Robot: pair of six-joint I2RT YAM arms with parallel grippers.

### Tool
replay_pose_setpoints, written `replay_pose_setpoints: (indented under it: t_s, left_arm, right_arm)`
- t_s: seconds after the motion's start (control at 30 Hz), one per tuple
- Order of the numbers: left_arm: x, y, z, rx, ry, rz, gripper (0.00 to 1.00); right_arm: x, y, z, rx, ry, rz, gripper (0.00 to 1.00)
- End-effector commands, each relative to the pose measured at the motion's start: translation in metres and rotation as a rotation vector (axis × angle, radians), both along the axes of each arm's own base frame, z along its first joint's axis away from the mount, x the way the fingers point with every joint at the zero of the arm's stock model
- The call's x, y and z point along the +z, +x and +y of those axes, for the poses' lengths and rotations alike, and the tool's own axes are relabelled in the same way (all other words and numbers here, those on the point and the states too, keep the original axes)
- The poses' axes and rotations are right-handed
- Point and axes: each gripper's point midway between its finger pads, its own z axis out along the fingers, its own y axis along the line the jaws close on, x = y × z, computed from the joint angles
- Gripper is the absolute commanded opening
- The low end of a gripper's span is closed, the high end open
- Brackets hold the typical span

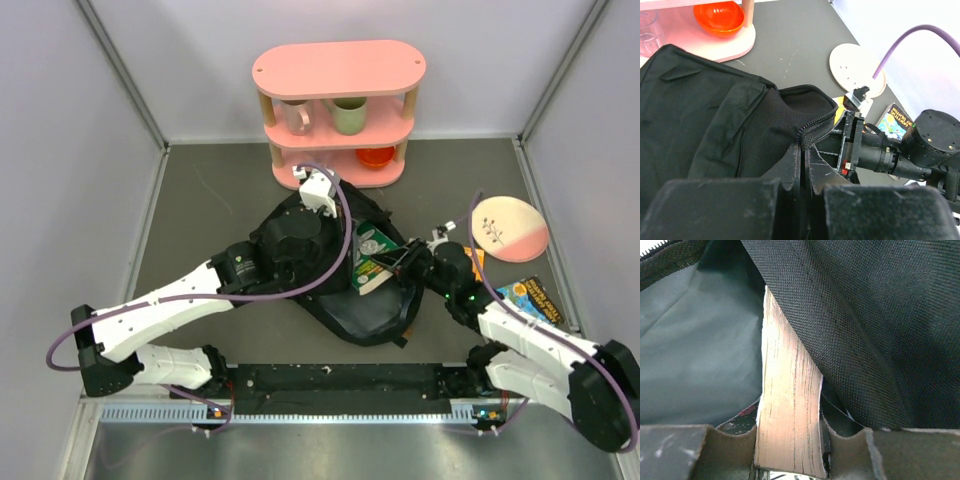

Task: Pack the student bag
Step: Place the book in the student bag.

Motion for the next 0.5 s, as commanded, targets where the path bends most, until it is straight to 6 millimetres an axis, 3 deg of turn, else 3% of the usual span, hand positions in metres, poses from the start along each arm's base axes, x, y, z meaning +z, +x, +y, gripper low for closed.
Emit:
replay_pose_setpoints:
  t_s: [0.0,0.07,0.27,0.3,0.4,0.43,0.47]
  left_arm:
    - [0.054,-0.001,-0.011,-0.036,-0.164,-0.1,0.0]
    - [0.051,-0.001,-0.011,-0.04,-0.157,-0.099,0.0]
    - [0.048,0.002,-0.001,0.0,-0.13,-0.115,0.0]
    - [0.049,0.003,0.003,0.013,-0.129,-0.118,0.0]
    - [0.05,0.005,0.014,0.048,-0.121,-0.124,0.0]
    - [0.049,0.004,0.015,0.042,-0.117,-0.127,0.0]
    - [0.051,0.002,0.014,0.027,-0.116,-0.136,0.0]
  right_arm:
    - [0.071,0.017,0.03,0.056,0.086,-0.228,0.0]
    - [0.083,0.016,0.042,0.106,0.1,-0.274,0.0]
    - [0.083,-0.002,0.072,0.235,0.129,-0.288,0.0]
    - [0.093,-0.006,0.075,0.248,0.157,-0.32,0.0]
    - [0.108,-0.017,0.069,0.259,0.138,-0.383,0.0]
    - [0.101,-0.017,0.065,0.246,0.102,-0.346,0.0]
    - [0.114,-0.016,0.061,0.224,0.098,-0.39,0.0]
